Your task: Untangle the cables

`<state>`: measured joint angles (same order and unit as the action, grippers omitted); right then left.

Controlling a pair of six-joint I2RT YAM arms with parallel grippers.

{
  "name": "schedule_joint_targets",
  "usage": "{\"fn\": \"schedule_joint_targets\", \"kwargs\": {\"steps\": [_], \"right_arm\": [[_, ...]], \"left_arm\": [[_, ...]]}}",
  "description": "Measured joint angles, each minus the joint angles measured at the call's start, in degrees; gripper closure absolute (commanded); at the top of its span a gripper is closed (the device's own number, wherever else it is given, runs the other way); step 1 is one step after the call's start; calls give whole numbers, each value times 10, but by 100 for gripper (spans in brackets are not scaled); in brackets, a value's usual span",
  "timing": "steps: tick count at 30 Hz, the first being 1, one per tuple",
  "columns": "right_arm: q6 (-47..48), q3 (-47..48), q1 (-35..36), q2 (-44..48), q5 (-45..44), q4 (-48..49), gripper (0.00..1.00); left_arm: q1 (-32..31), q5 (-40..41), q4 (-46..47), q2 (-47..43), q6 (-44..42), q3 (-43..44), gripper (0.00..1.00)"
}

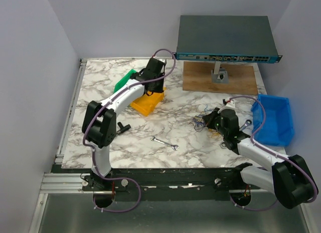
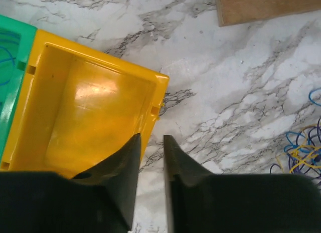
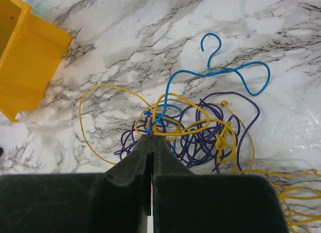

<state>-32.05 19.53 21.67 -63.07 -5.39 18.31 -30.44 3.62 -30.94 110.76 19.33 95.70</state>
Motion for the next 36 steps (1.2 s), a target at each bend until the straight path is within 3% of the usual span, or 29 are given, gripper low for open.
{"fn": "schedule_joint_targets", "kwargs": {"steps": [5, 10, 14, 22, 24, 27, 30, 31, 34, 36], "right_arm": [[2, -2, 0, 13, 19, 4, 99], [3, -7, 0, 29, 59, 24, 99], [6, -7, 0, 26, 76, 30, 99], [6, -10, 0, 19, 94, 44, 99], [7, -12, 0, 19, 98, 49, 99], [7, -15, 0, 19, 106, 56, 99], [7, -17, 0, 19, 108, 59, 86], [7, -17, 0, 18, 107, 59, 77], [5, -17, 0, 13, 93, 55, 43], [1, -16, 0, 4, 68, 47, 30]], "left_arm": [[-7, -69, 85, -109, 5, -178, 45], [-27, -163, 195, -218, 13, -317, 39], [-48, -224, 257, -207, 12, -317, 39], [-76, -278, 264, -88, -14, -252, 40], [-79, -290, 259, -62, -19, -249, 44], [-80, -311, 248, -25, -23, -233, 64], [-81, -331, 242, 7, -25, -204, 96], [-81, -337, 242, 14, -24, -195, 100], [-84, -356, 243, 19, -23, -182, 100], [-87, -360, 252, 15, -23, -185, 100]]}}
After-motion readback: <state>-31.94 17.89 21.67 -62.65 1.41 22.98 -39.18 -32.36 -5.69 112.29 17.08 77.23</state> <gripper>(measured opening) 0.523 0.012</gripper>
